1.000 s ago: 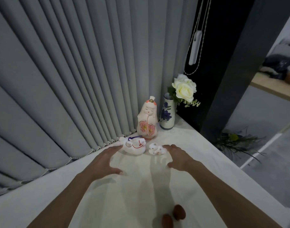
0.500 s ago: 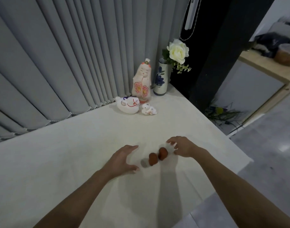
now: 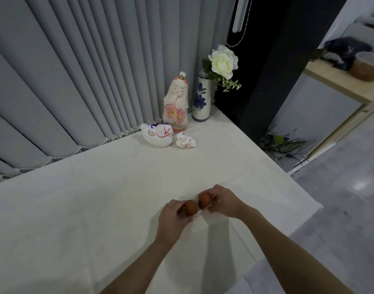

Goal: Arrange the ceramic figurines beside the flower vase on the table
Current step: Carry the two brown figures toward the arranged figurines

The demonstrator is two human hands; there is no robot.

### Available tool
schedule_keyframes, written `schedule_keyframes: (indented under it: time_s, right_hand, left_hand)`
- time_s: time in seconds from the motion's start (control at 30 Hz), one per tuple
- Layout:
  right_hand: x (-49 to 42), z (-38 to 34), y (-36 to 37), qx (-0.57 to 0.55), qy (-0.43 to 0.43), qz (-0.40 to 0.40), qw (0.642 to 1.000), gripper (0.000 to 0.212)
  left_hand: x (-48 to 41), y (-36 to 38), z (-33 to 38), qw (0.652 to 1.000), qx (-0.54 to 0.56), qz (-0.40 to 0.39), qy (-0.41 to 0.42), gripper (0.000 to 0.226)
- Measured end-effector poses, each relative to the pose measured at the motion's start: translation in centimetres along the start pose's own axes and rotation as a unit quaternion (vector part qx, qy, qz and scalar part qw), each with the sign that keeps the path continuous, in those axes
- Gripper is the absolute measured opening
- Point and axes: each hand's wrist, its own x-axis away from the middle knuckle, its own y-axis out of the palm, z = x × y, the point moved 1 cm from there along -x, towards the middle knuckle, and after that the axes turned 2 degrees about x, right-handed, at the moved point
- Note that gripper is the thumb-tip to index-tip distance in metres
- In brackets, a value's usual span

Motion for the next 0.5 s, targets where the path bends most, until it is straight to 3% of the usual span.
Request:
schedule_keyframes:
  time_s: [0.13,0.33,0.5]
  right_hand:
    - [-0.6,0.9,0.3,-0.001,-0.021,0.013,1.000,0.031]
    - [-1.5,1.9,-0.2,-0.022,-0.080,0.015,0.996,0.032]
    - [-3.5,2.3,-4.0,-0.078,-0.088,0.100,0.988,0.030]
  left_hand:
    - [-0.3,0.3,-0.2,1.000,0.016,0.006,0.006,0.020]
    - [-1.3,0.0,1.0,0.999,0.030,-0.005,0.042,0.023]
    - [-6.2,-1.2,4.2,0.997,0.033,0.015,0.065,0.026]
